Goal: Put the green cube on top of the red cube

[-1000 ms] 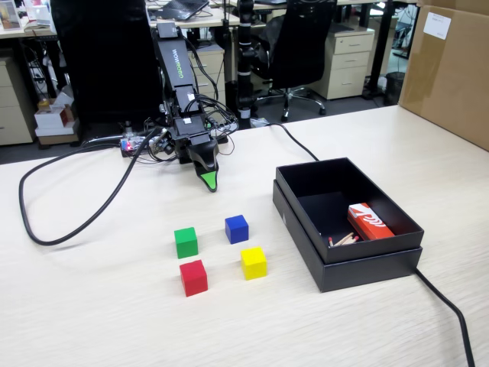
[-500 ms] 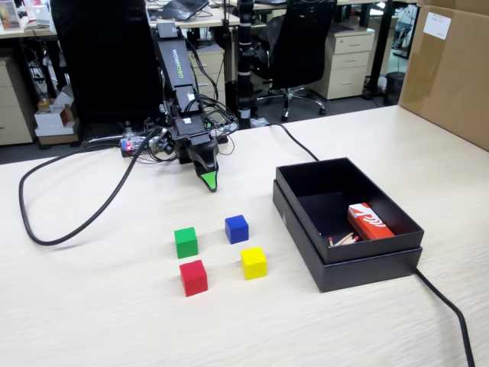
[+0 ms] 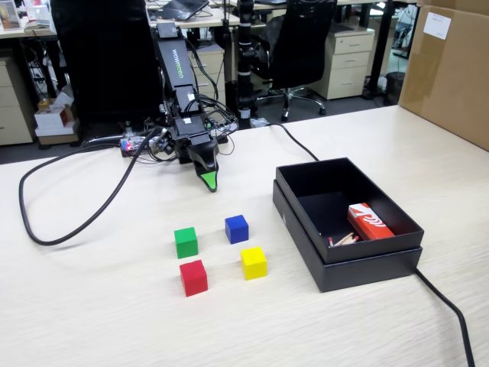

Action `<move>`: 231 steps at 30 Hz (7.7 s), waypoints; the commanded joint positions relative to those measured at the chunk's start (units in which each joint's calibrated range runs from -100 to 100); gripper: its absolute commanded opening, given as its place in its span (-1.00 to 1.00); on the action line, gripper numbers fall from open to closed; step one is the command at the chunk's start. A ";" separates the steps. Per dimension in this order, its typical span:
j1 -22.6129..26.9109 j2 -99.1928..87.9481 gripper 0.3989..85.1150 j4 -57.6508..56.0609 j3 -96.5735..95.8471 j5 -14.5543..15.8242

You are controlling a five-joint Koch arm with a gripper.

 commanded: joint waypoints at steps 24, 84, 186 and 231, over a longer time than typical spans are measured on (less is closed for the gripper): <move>1.03 0.73 0.14 0.00 -0.47 0.15; -9.82 76.00 0.11 -56.42 92.09 -7.47; -8.99 110.77 -0.69 -63.41 136.52 -6.59; -3.13 39.85 0.18 -44.75 73.23 -4.84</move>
